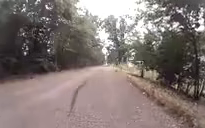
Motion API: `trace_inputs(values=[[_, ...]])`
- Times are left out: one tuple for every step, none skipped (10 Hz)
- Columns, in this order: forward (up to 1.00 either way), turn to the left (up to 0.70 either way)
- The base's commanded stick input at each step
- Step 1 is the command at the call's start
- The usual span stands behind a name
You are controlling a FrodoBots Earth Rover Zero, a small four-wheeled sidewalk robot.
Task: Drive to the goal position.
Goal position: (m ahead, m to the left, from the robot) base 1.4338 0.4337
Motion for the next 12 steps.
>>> trace_inputs(values=[[0.70, 0.00], [0.70, 0.00], [0.70, 0.00], [0.70, 0.00], [0.70, 0.00], [0.70, 0.00], [0.70, 0.00], [0.70, 0.00], [0.70, 0.00], [0.70, 0.00], [0.70, 0.00], [0.70, 0.00]])
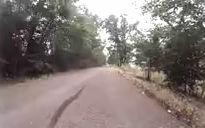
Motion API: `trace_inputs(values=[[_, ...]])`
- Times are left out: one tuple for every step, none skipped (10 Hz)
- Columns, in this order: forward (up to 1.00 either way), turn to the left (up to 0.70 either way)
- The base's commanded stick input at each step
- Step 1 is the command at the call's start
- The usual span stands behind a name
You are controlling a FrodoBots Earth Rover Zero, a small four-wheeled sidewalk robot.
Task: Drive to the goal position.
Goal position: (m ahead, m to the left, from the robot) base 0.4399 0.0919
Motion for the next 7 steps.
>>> trace_inputs(values=[[0.70, 0.00], [0.70, 0.00], [0.70, 0.00], [0.70, 0.00], [0.70, 0.00], [0.70, 0.00], [0.70, 0.00]])
